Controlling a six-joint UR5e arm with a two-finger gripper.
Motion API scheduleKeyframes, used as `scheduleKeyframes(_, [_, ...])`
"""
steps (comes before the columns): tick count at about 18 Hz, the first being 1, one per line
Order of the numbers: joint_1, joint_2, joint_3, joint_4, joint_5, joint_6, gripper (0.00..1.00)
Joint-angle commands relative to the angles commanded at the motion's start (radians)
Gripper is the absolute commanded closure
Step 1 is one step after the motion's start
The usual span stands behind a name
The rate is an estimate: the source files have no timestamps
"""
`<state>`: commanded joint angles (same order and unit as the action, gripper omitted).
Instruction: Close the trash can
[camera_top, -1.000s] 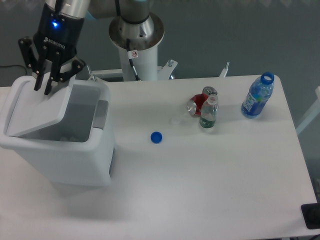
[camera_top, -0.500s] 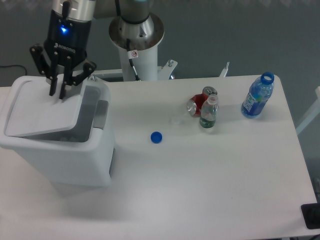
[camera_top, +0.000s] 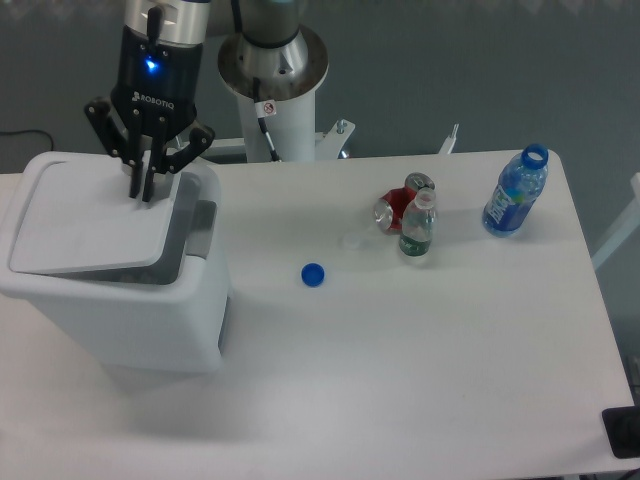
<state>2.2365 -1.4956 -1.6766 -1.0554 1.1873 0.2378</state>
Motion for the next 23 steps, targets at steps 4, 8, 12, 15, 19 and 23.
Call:
scheduleKeyframes(4, [0.006, -0.005, 0.000, 0.000, 0.000, 0.000, 0.87])
scheduleKeyframes(8, [0.015, -0.008, 0.000, 0.000, 0.000, 0.000, 0.87])
scheduleKeyframes(12, [0.020, -0.012, 0.003, 0.002, 0.000, 0.002, 0.87])
scheduleKeyframes(15, [0.029, -0.015, 0.005, 0.002, 0.000, 0.002, 0.87])
scheduleKeyframes(19, [0.047, -0.014, 0.006, 0.002, 0.000, 0.027, 0.87])
scheduleKeyframes(23, [0.058, -0.014, -0.005, 0.002, 0.002, 0.048, 0.86])
